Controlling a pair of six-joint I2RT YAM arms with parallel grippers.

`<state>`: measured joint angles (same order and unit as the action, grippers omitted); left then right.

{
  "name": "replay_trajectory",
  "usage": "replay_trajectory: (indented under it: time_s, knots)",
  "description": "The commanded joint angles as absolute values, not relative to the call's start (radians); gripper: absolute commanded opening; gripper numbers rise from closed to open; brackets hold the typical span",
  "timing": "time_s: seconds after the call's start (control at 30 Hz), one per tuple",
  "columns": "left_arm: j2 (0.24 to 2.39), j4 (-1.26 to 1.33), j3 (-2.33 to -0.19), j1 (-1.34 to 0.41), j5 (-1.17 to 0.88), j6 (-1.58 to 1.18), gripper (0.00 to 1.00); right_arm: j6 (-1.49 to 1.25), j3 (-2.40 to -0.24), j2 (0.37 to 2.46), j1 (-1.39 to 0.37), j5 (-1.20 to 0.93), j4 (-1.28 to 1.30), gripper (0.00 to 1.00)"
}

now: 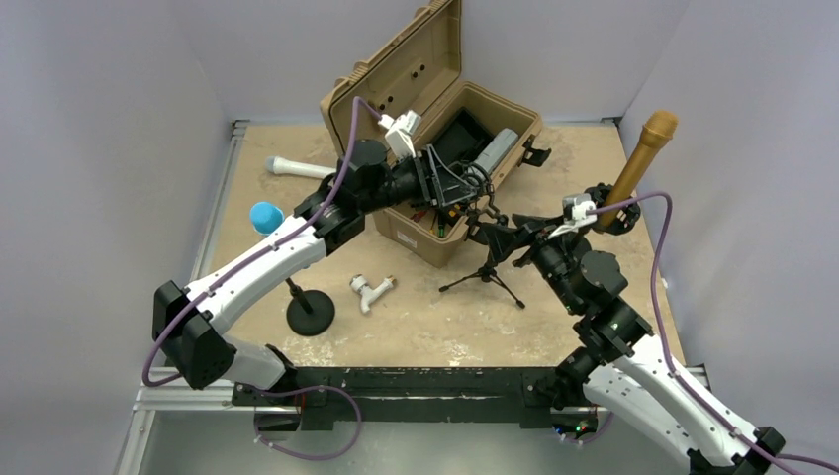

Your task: Remove the microphone from the stand

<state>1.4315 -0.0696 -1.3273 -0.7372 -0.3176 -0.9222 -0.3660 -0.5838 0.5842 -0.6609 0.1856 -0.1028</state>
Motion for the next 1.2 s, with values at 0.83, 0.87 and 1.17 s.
replay_trajectory:
  time_s: [0.83, 0.87, 1.17]
  knots:
    - [1.441, -0.081, -1.234, -0.847, -0.323, -0.872, 0.53, -0.553, -0.883, 0.581, -0.663, 0.264, 0.245, 0.52]
    - [1.44, -0.081, -1.232, -0.847, -0.321, -0.871, 0.53, -0.553, -0.874, 0.584, -0.663, 0.257, 0.237, 0.5]
    - [1.447, -0.094, -1.252, -0.847, -0.331, -0.85, 0.57, -0.551, -0.821, 0.595, -0.663, 0.261, 0.216, 0.49]
